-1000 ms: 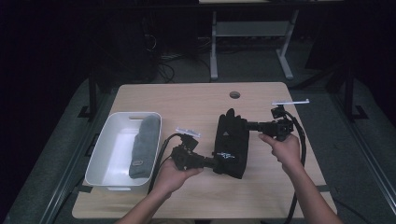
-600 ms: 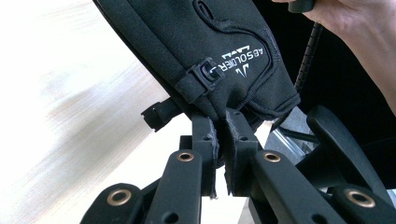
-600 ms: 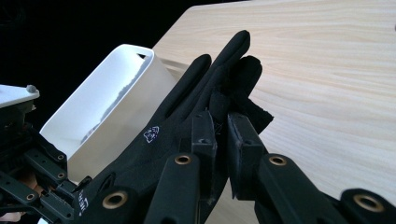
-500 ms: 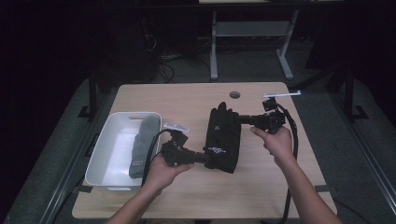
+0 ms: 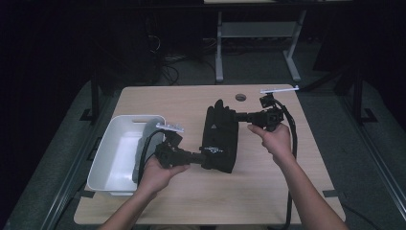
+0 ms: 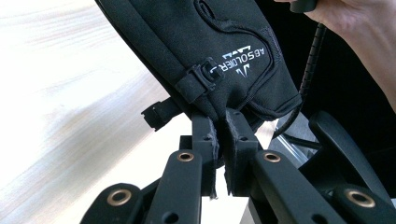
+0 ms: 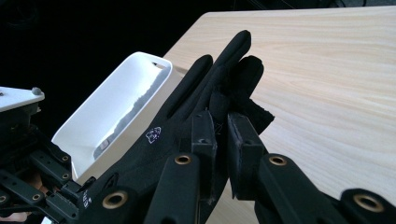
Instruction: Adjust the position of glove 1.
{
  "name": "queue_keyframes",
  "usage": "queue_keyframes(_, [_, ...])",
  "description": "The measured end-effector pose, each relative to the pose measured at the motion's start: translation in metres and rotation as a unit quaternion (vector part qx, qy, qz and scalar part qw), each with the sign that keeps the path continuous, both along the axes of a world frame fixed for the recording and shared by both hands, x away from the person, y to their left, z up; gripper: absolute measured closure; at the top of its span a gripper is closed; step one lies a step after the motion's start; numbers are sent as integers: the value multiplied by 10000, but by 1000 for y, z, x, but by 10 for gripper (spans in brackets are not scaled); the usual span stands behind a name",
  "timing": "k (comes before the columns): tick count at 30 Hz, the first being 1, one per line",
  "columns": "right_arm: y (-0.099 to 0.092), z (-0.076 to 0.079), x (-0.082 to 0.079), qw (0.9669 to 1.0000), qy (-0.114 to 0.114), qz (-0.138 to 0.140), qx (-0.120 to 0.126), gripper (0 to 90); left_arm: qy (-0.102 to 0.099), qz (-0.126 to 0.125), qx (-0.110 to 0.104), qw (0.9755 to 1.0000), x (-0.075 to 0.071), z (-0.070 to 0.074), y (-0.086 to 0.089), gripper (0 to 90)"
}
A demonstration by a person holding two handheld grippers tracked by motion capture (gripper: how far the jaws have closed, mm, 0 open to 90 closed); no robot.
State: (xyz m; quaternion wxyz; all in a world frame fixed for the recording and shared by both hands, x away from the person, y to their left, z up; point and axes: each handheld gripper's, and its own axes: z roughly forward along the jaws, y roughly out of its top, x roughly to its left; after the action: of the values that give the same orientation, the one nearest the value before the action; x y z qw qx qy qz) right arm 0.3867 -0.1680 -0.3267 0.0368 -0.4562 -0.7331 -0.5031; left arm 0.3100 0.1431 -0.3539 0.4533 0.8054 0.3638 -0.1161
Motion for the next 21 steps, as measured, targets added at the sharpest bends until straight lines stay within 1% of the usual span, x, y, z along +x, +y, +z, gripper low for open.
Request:
queue_keyframes(4, [5,2,2,10000,-27,29,-27,822,-5,63,-7,10000,0,2,5,843])
queue_keyframes(9, [13,4,6,9999,-32,82,-69,822,-52,68,14,10000,1,4,10,843])
queue_keyframes(21, [28,13,10,9998,-54,175,-61,822,-47,200,-27,9998,2,8,26,843])
